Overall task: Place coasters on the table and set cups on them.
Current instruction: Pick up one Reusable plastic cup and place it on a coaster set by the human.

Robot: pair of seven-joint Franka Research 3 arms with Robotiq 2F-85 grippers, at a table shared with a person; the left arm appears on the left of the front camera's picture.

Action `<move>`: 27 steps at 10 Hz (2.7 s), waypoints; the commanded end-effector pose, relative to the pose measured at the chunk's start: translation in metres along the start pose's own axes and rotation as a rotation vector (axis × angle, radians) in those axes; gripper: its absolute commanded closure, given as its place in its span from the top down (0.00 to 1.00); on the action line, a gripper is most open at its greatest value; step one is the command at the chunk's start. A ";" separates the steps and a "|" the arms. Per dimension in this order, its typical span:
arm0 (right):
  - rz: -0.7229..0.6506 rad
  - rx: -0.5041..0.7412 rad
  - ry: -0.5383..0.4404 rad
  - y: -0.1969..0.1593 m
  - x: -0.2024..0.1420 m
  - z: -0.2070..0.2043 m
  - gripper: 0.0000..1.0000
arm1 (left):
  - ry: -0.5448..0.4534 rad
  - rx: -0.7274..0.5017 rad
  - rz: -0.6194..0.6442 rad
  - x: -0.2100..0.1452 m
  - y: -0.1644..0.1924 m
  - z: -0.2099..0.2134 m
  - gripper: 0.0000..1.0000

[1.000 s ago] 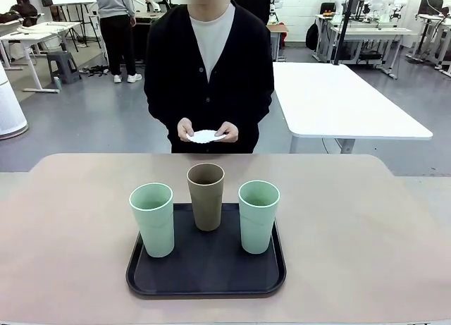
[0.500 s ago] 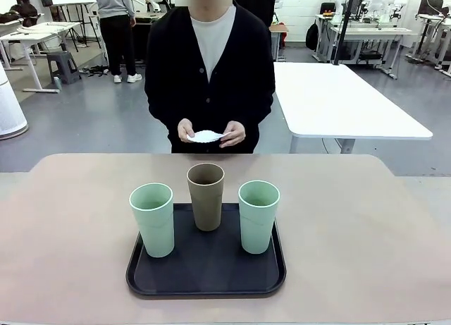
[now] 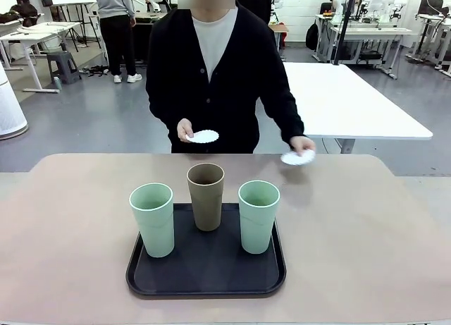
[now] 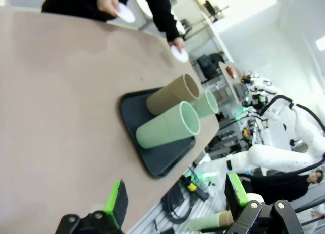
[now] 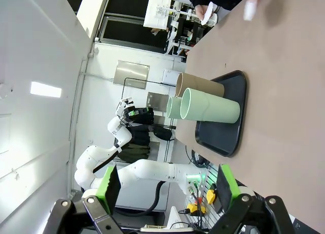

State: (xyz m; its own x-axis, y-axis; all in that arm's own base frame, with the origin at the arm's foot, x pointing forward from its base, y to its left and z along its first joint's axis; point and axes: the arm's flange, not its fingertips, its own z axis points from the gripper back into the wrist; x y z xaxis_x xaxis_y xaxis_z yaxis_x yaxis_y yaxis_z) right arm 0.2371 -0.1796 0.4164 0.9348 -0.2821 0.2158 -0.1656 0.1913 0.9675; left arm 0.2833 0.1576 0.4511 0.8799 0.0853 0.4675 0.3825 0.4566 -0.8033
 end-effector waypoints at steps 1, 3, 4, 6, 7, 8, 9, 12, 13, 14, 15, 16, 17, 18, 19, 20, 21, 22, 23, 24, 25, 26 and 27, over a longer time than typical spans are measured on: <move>0.004 0.003 -0.003 0.000 0.000 0.001 1.00 | -0.006 -0.003 -0.010 0.001 0.001 0.003 1.00; 0.004 0.003 -0.003 0.000 0.000 0.001 1.00 | -0.006 -0.003 -0.010 0.001 0.001 0.003 1.00; 0.004 0.003 -0.003 0.000 0.000 0.001 1.00 | -0.006 -0.003 -0.010 0.001 0.001 0.003 1.00; 0.004 0.003 -0.003 0.000 0.000 0.001 1.00 | -0.006 -0.003 -0.010 0.001 0.001 0.003 1.00; 0.004 0.003 -0.003 0.000 0.000 0.001 1.00 | -0.006 -0.003 -0.010 0.001 0.001 0.003 1.00; 0.004 0.003 -0.003 0.000 0.000 0.001 1.00 | -0.006 -0.003 -0.010 0.001 0.001 0.003 1.00; 0.004 0.003 -0.003 0.000 0.000 0.001 1.00 | -0.006 -0.003 -0.010 0.001 0.001 0.003 1.00; 0.004 0.003 -0.003 0.000 0.000 0.001 1.00 | -0.006 -0.003 -0.010 0.001 0.001 0.003 1.00; 0.004 0.003 -0.003 0.000 0.000 0.001 1.00 | -0.006 -0.003 -0.010 0.001 0.001 0.003 1.00; 0.000 0.000 0.000 0.000 0.000 0.000 1.00 | -0.006 -0.003 -0.010 0.001 0.001 0.003 1.00; 0.150 -0.095 0.062 0.021 0.016 -0.005 1.00 | -0.006 -0.003 -0.010 0.001 0.001 0.003 1.00; 0.317 -0.200 0.152 0.041 0.040 -0.018 1.00 | -0.006 -0.003 -0.010 0.001 0.001 0.003 1.00; 0.487 -0.361 0.227 0.065 0.069 -0.039 1.00 | -0.006 -0.003 -0.010 0.001 0.001 0.003 1.00; 0.555 -0.511 0.268 0.082 0.088 -0.059 1.00 | -0.006 -0.003 -0.010 0.001 0.001 0.003 1.00; 0.608 -0.584 0.325 0.096 0.100 -0.081 1.00 | -0.006 -0.003 -0.010 0.001 0.001 0.003 1.00; 0.690 -0.655 0.377 0.105 0.108 -0.106 1.00 | -0.006 -0.003 -0.010 0.001 0.001 0.003 1.00; 0.841 -0.645 0.478 0.109 0.106 -0.144 1.00 | -0.006 -0.003 -0.010 0.001 0.001 0.003 1.00; 0.949 -0.686 0.533 0.104 0.098 -0.180 1.00 | -0.006 -0.003 -0.010 0.001 0.001 0.003 1.00; 1.006 -0.689 0.626 0.095 0.084 -0.212 1.00 | -0.006 -0.003 -0.010 0.001 0.001 0.003 1.00; 1.067 -0.665 0.702 0.090 0.068 -0.240 1.00 | -0.006 -0.003 -0.010 0.001 0.001 0.003 1.00; 1.122 -0.628 0.752 0.088 0.052 -0.259 1.00 | -0.006 -0.003 -0.010 0.001 0.001 0.003 1.00; 1.151 -0.590 0.782 0.086 0.042 -0.269 1.00 | -0.006 -0.003 -0.010 0.001 0.001 0.003 1.00; 1.161 -0.512 0.801 0.084 0.035 -0.275 1.00 | -0.006 -0.003 -0.010 0.001 0.001 0.003 1.00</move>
State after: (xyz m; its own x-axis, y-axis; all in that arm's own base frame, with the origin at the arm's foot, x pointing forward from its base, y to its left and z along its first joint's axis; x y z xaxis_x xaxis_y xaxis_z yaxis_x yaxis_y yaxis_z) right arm 0.3444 0.0948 0.4697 0.3569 0.8063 0.4716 -0.9323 0.3392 0.1257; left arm 0.2839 0.1588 0.4516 0.8797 0.0866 0.4676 0.3817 0.4581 -0.8028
